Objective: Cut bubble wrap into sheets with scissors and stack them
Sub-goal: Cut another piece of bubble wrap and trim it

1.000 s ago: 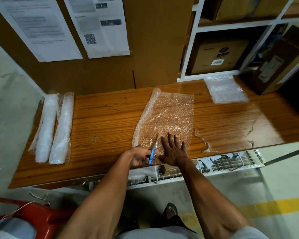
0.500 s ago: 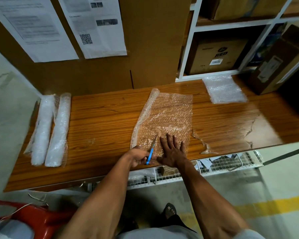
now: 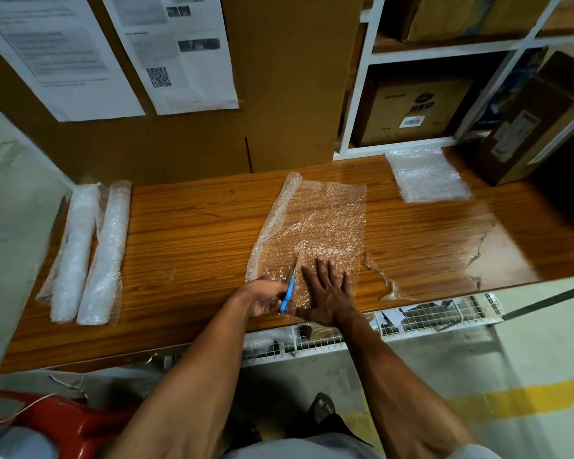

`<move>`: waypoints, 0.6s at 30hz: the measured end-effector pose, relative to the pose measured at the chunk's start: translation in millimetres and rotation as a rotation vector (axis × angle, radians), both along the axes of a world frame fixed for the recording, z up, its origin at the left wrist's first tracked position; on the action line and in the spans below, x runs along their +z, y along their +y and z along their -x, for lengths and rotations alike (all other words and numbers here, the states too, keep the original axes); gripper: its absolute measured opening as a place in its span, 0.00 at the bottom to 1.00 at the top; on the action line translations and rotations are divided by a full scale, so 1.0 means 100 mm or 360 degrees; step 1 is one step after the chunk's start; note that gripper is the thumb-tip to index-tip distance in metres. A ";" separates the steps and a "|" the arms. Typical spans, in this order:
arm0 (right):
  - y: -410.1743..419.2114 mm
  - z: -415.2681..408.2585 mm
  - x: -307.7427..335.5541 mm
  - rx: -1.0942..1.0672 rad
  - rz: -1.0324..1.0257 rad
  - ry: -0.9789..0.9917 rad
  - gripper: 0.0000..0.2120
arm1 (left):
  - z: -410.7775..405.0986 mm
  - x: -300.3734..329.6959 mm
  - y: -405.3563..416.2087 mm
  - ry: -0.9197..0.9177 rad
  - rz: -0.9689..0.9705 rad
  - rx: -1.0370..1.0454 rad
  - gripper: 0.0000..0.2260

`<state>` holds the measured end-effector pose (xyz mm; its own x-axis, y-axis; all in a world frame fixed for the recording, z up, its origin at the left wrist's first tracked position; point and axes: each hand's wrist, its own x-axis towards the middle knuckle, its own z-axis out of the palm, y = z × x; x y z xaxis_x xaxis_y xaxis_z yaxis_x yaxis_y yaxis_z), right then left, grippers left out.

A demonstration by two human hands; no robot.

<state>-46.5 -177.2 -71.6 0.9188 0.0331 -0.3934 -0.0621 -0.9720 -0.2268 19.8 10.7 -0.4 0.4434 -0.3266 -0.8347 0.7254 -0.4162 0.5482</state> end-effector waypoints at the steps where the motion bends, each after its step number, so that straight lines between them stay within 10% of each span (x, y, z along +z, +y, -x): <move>1: -0.01 0.00 -0.01 0.0006 0.0005 -0.0008 0.58 | -0.01 -0.01 -0.01 -0.0001 -0.0008 0.0014 0.08; 18: -0.11 -0.17 -0.01 -0.0114 -0.0008 -0.0348 0.34 | -0.08 -0.03 0.02 0.0014 -0.0040 0.0056 0.16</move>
